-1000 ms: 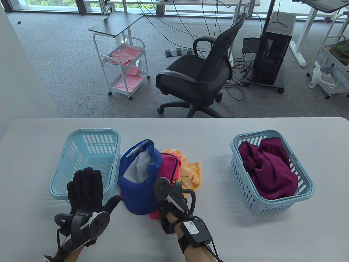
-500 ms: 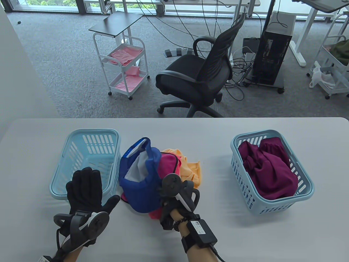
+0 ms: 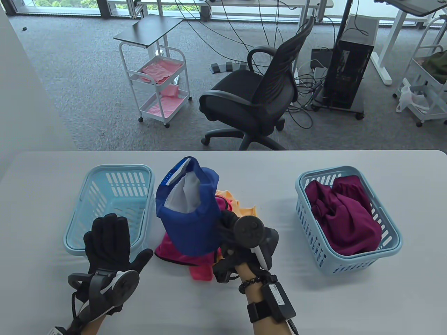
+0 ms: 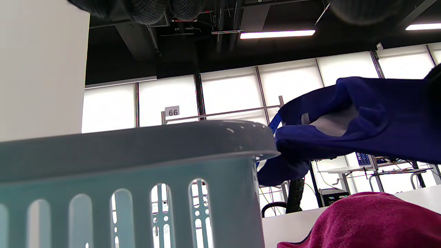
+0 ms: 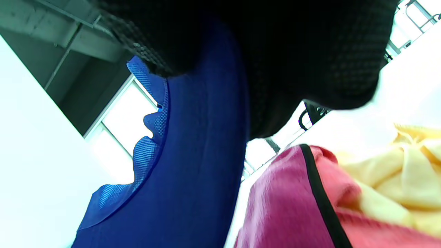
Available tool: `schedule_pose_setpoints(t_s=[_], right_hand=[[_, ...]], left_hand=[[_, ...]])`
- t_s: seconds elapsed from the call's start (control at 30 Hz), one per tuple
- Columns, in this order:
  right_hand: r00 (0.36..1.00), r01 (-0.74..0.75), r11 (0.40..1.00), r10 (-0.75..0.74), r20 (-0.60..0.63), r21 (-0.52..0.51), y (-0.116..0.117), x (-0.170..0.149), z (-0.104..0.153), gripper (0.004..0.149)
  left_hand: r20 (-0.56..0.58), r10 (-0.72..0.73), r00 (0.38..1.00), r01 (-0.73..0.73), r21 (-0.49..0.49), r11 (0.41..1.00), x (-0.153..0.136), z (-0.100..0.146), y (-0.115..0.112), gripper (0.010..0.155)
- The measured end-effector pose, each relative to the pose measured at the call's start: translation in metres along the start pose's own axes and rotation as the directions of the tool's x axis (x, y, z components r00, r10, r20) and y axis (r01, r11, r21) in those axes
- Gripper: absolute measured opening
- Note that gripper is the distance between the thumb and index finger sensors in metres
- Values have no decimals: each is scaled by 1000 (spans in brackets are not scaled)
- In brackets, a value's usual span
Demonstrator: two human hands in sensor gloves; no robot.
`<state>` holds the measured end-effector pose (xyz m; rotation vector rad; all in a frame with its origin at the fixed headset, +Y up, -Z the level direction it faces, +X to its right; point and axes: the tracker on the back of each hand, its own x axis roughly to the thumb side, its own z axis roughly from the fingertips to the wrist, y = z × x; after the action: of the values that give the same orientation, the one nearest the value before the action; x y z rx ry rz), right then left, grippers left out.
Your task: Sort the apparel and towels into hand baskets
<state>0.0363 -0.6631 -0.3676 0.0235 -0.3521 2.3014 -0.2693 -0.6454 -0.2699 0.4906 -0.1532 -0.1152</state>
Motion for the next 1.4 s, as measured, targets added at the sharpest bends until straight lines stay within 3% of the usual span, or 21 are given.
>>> schedule_pose_setpoints(t_s=[0.13,0.4,0.6,0.83,1.1,1.4], right_hand=[[1000,16,998,-16,-3,-54,-25,-1,-7,40],[998,-62,978,59,-20,-201,-111,-6,-20,41],[987,-150,943,125,-100,-298,-180,-25,-21,41],[963,-240,901,173,-208,-362,-236,-53,-17,42],[922,-341,867,234,-307,-363,-265,-80,-11,42],[870,-427,851,296,-393,-304,-265,-106,-7,42]], left_hand=[[-4,1,1000,-1,3,1000,-1,0,0,99],[-8,3,1000,-3,3,1000,-3,0,1,99],[-7,-2,1000,2,2,1000,-2,0,1,98],[-7,-4,1000,4,-2,1000,-2,0,1,99],[-8,-4,1000,4,-3,1000,-1,0,1,99],[-9,-5,1000,5,-2,1000,-1,-1,1,99]])
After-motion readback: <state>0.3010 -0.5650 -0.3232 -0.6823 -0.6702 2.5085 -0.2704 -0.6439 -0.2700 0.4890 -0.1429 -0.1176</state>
